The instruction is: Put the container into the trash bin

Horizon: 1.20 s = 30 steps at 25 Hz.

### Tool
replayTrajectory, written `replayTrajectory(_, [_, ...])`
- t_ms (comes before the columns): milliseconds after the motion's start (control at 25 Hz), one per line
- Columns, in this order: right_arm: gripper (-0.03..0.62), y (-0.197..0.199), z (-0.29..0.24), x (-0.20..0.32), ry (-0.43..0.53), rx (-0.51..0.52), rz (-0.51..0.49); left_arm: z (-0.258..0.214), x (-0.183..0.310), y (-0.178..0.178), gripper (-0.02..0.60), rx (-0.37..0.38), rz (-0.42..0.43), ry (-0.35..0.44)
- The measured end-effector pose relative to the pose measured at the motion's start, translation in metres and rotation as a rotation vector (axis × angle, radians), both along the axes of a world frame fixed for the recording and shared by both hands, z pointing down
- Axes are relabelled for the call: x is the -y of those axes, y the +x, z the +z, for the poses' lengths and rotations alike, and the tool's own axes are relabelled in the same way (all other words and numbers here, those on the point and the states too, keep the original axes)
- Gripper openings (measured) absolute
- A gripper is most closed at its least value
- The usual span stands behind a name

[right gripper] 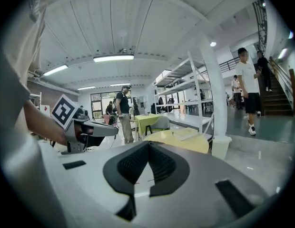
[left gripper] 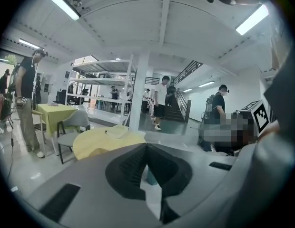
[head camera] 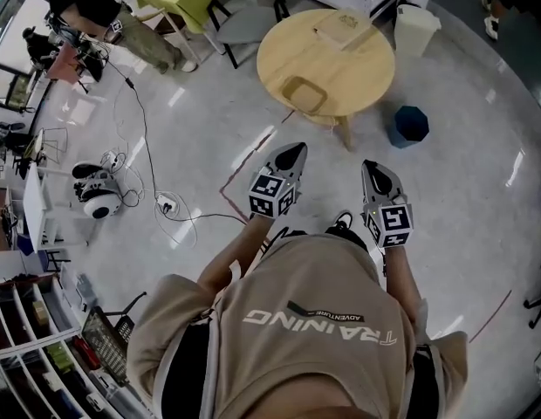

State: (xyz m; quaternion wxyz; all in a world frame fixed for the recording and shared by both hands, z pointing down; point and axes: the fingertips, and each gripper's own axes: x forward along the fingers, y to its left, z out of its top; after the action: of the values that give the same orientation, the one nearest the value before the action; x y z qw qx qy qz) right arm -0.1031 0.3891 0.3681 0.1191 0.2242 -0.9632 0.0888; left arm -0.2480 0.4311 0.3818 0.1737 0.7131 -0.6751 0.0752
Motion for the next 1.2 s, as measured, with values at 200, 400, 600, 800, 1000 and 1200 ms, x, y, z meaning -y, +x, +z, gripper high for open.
replayTrajectory(200, [-0.003,-0.002,0.004,0.027,-0.006,0.008,-0.017,0.002,0.027,0.000,0.007,0.005,-0.023,0.001])
replayTrajectory(400, [-0.003,-0.009,0.008,0.047,-0.020,0.000,-0.034,0.003,0.048,-0.010,0.007,0.011,-0.044,-0.002])
replayTrajectory(600, [-0.003,-0.022,0.017,0.068,-0.035,-0.025,-0.038,0.011,0.070,-0.028,0.007,0.002,-0.048,-0.017])
replayTrajectory(800, [-0.003,-0.041,0.022,0.089,-0.049,-0.036,-0.012,0.022,0.093,-0.048,0.007,-0.021,-0.023,-0.025])
replayTrajectory(1000, [-0.002,-0.068,0.015,0.116,-0.056,-0.032,0.002,0.031,0.119,-0.071,0.006,-0.007,0.009,-0.047])
replayTrajectory(1200, [-0.002,-0.106,0.010,0.145,-0.048,-0.041,0.028,0.035,0.143,-0.104,0.008,-0.021,0.042,-0.062])
